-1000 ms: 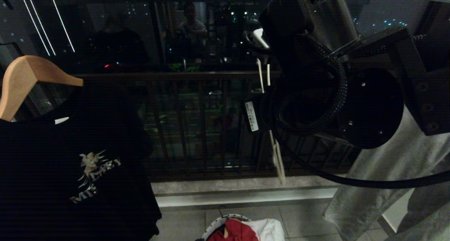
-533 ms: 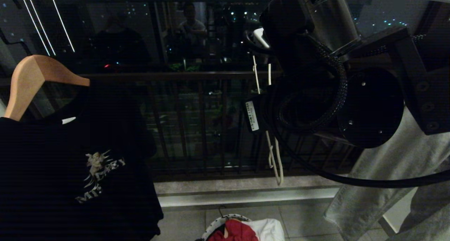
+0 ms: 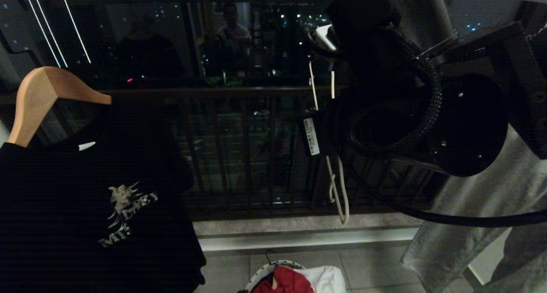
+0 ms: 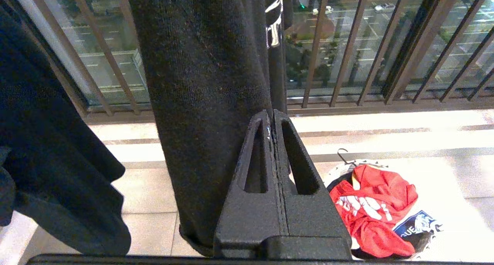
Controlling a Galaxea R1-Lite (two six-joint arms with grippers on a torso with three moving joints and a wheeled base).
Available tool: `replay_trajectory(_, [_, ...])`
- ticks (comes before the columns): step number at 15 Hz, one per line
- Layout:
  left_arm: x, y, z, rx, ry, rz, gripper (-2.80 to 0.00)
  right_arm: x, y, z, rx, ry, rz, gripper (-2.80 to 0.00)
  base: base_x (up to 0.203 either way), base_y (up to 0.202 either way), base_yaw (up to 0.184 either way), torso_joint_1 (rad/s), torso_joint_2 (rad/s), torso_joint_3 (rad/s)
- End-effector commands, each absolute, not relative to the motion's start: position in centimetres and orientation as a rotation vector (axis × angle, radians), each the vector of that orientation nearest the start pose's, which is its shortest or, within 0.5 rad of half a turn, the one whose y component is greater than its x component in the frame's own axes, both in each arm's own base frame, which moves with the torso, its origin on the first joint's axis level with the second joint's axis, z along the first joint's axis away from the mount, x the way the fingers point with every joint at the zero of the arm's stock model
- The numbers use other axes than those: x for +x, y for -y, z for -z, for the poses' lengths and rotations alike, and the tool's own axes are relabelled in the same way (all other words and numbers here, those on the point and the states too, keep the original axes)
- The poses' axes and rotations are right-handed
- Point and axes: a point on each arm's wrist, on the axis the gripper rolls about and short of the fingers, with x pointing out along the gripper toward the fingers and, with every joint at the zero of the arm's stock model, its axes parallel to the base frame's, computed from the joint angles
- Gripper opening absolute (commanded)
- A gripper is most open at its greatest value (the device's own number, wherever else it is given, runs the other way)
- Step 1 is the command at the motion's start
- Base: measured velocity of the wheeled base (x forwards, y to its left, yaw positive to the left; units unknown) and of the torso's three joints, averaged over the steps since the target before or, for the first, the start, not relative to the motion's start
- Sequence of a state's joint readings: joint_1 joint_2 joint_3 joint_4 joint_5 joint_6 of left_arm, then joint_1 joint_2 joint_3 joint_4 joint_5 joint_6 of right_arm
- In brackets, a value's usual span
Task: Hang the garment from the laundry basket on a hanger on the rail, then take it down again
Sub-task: Pick up the clothes rack on the clothesline
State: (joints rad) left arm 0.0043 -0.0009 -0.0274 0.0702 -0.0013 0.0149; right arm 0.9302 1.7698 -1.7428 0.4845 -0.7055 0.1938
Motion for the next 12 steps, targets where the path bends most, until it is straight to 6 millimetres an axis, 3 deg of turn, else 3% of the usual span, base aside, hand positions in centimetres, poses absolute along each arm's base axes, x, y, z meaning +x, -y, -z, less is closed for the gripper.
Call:
replay_trajectory(1, [-2.5, 0.0, -7.6, 0.015, -0.041, -0.003, -2.8, 19.6, -24.0, -32.7, -0.161, -0.347, -0.186, -2.8, 0.0, 0.0, 0.0, 0.0, 0.0, 0.0])
replay_trajectory(12, [-2.5, 0.0, -7.6, 0.015, -0.041, -0.003, -2.8, 15.3, -22.7, -34.9, -0.126, -0.28, -0.229, -2.8, 0.0, 0.0, 0.0, 0.0, 0.0, 0.0])
